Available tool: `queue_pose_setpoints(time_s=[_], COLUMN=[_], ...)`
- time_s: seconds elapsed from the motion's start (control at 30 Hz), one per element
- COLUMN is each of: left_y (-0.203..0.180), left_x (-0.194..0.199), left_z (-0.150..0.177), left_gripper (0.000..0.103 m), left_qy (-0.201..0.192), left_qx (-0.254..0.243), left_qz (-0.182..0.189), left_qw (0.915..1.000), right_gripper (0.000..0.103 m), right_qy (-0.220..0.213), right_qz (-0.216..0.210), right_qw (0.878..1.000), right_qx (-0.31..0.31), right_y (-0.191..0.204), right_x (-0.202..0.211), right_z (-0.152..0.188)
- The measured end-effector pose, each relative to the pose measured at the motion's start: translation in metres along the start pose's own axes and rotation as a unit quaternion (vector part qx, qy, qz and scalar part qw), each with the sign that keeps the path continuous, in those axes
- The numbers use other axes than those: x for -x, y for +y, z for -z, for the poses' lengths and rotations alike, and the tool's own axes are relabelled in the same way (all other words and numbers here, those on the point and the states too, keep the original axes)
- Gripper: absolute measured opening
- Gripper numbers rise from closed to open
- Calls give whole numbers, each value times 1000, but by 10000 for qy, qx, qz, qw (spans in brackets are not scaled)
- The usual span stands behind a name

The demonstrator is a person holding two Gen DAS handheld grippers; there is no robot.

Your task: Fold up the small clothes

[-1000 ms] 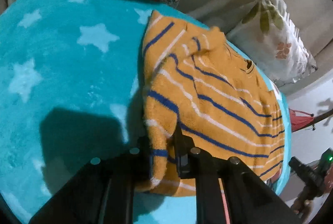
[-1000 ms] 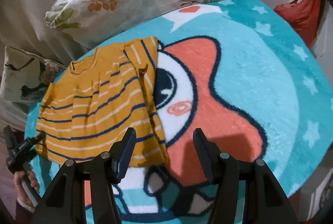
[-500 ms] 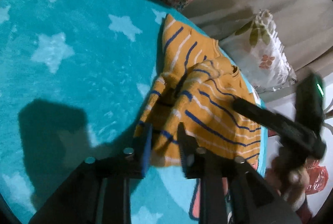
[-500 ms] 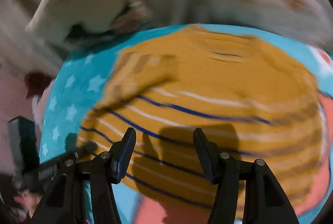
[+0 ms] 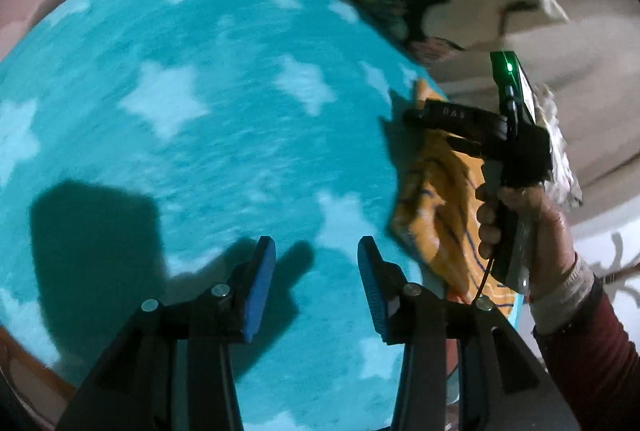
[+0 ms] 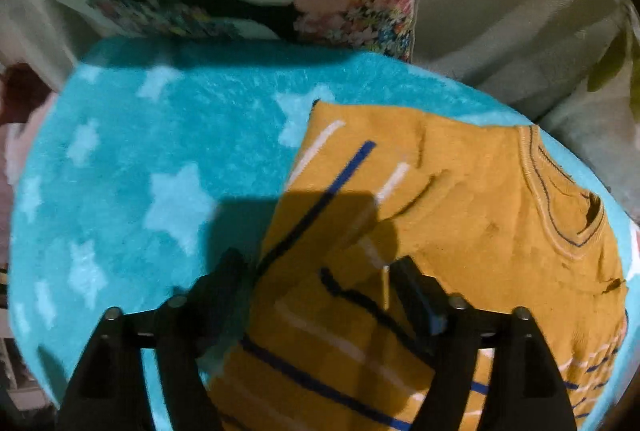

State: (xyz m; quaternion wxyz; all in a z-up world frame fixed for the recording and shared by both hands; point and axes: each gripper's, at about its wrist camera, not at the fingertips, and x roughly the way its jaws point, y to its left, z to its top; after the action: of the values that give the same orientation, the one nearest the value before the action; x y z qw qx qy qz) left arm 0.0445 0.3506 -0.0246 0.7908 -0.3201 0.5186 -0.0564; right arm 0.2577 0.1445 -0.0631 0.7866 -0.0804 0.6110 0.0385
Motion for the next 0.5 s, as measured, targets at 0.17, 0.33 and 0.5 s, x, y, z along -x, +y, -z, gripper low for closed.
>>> queue_pose_setpoints(time_s=[0.17, 0.33, 0.5], left_y=[11, 11, -6], left_x=[4, 1, 2], left_z=[0, -3, -2], left_gripper=[41, 42, 42], left_qy=[-54, -6, 12], left_qx=[196, 213, 13], left_qz=[-9, -20, -65], left_qw=[9998, 9998, 10000], right_gripper=[76, 33, 18], right_qy=[-295, -457, -538], right_qz=[313, 582, 13], right_qw=[9989, 9972, 9973], right_qx=[-164, -126, -490], right_y=[6, -3, -22], right_x=[3, 11, 26], right_z=[11, 22, 18])
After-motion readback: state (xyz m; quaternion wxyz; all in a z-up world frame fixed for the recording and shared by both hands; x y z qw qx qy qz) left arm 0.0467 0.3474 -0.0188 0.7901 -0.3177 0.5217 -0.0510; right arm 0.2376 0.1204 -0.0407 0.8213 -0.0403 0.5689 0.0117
